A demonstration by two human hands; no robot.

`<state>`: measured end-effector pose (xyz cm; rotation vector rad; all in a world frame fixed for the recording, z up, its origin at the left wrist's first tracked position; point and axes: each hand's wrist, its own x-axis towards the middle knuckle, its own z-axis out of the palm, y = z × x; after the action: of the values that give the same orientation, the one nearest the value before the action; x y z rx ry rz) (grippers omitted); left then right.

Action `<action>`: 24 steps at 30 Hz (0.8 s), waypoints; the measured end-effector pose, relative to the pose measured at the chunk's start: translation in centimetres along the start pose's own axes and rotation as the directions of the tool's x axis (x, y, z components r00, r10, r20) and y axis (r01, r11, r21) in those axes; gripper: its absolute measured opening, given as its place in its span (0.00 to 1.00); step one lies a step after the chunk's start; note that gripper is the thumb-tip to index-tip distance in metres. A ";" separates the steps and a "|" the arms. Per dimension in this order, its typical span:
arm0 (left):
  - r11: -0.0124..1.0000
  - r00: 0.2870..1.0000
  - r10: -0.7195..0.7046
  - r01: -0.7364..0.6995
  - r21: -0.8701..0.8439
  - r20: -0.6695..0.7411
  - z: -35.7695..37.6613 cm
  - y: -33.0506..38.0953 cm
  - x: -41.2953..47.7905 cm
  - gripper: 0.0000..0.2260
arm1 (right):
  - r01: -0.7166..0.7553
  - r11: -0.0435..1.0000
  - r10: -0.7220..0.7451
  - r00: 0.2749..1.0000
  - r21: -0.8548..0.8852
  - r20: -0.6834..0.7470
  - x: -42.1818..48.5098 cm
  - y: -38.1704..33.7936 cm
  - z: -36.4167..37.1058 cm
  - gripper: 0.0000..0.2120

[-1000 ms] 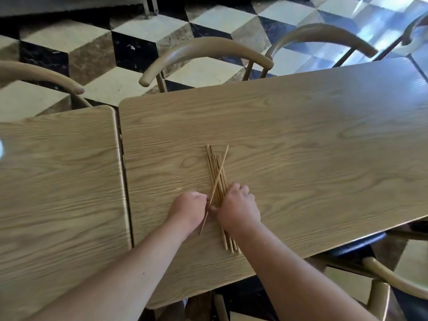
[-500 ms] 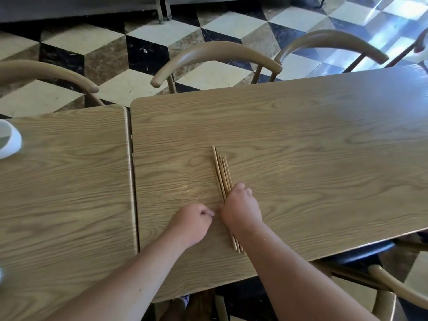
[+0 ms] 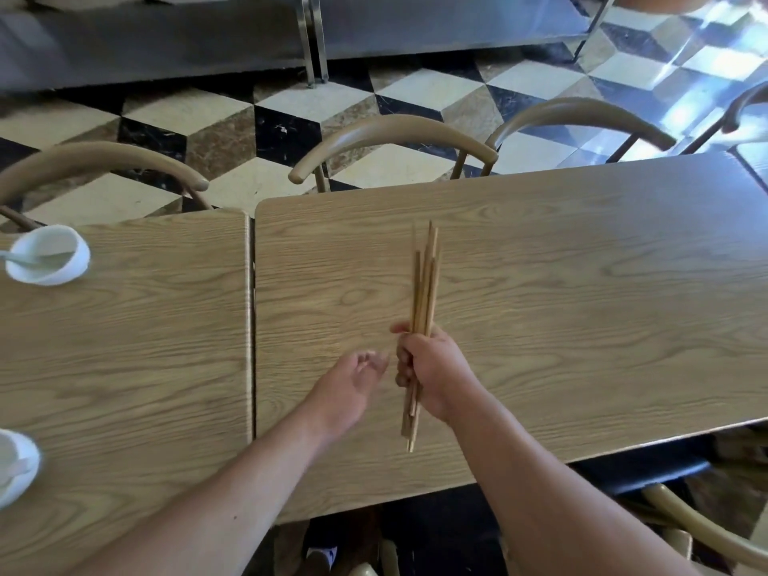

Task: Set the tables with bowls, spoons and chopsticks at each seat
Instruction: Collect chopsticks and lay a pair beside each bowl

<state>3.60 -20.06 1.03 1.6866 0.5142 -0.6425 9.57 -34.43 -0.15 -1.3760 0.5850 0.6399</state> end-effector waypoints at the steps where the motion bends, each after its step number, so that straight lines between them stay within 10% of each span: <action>1: 0.996 0.996 0.064 -0.068 -0.055 -0.062 0.3 0.7 -1.0 0.31 | -0.006 0.969 -0.001 1.000 0.246 0.028 -1.0 -1.2 0.1 0.07; 5: 0.912 0.827 0.403 -0.400 0.095 -0.392 0.9 2.6 -6.1 0.27 | -0.034 0.651 -0.033 0.997 0.759 0.072 -4.6 -5.5 0.3 0.14; 10: 0.824 0.649 0.562 -0.498 0.271 -0.514 -0.2 3.1 -9.0 0.25 | -0.320 0.597 0.084 0.937 0.736 0.339 -9.4 -2.8 5.8 0.23; 17: 0.957 0.957 0.146 -0.201 -0.211 -0.251 -7.6 1.4 -13.2 0.20 | -0.222 0.973 0.218 0.806 -0.059 0.550 -13.2 -0.9 9.9 0.17; 24: 0.875 0.972 0.046 -0.150 -0.460 -0.231 -15.7 -3.1 -15.3 0.25 | -0.059 0.948 0.256 0.722 -0.312 0.643 -15.4 2.0 18.4 0.08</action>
<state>-7.70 -3.97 11.22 1.3041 0.6730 -0.2287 -2.44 -17.03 11.39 -1.2236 0.0095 1.3351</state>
